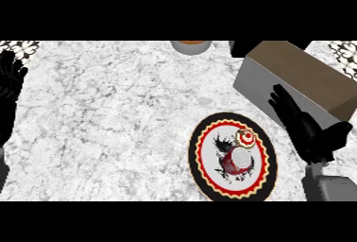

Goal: Pick the can from the plate and place it in the cardboard box

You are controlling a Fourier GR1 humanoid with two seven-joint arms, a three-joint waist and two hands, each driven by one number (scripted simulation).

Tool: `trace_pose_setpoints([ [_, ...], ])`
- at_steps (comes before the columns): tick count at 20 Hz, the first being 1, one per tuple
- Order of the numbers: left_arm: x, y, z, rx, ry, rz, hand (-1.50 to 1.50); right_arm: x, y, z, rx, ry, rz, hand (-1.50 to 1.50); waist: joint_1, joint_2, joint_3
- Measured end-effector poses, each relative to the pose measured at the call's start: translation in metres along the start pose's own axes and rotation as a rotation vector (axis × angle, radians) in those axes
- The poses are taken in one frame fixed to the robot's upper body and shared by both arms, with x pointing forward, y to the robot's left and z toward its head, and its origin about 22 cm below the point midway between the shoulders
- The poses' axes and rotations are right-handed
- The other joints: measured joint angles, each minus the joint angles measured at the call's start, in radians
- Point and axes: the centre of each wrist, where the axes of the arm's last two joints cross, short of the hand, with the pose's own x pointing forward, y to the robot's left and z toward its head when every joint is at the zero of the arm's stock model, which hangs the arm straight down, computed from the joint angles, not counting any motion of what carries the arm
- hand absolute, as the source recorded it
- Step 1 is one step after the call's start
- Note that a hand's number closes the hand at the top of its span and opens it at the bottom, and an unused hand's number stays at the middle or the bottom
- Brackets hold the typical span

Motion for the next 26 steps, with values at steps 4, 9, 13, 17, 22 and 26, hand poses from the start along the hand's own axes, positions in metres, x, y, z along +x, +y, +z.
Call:
trace_pose_setpoints([
  [4, -0.005, -0.008, 0.005, -0.085, -0.020, -0.036, 0.00, 0.047, -0.014, 0.006, -0.104, -0.146, 0.081, -1.50, -0.037, 0.005, -0.004],
  [9, -0.014, -0.027, 0.016, -0.253, -0.018, -0.067, 0.00, 0.104, -0.050, 0.034, -0.285, -0.251, 0.379, -1.50, -0.093, -0.001, -0.010],
  [13, -0.020, -0.050, 0.025, -0.344, -0.024, -0.059, 0.00, 0.117, -0.047, 0.075, -0.343, -0.284, 0.526, -1.50, -0.076, 0.007, -0.007],
  [17, -0.019, -0.061, 0.031, -0.399, -0.043, -0.058, 0.00, 0.119, -0.039, 0.102, -0.285, -0.305, 0.709, -1.50, -0.056, 0.011, -0.005],
  [22, -0.021, -0.066, 0.024, -0.429, -0.052, -0.058, 0.00, 0.132, -0.017, 0.118, -0.188, -0.257, 0.893, -1.50, -0.037, 0.017, -0.006],
  [26, -0.018, -0.071, 0.018, -0.445, -0.065, -0.055, 0.00, 0.140, -0.002, 0.118, -0.074, -0.118, 1.040, -1.50, -0.022, 0.020, -0.007],
])
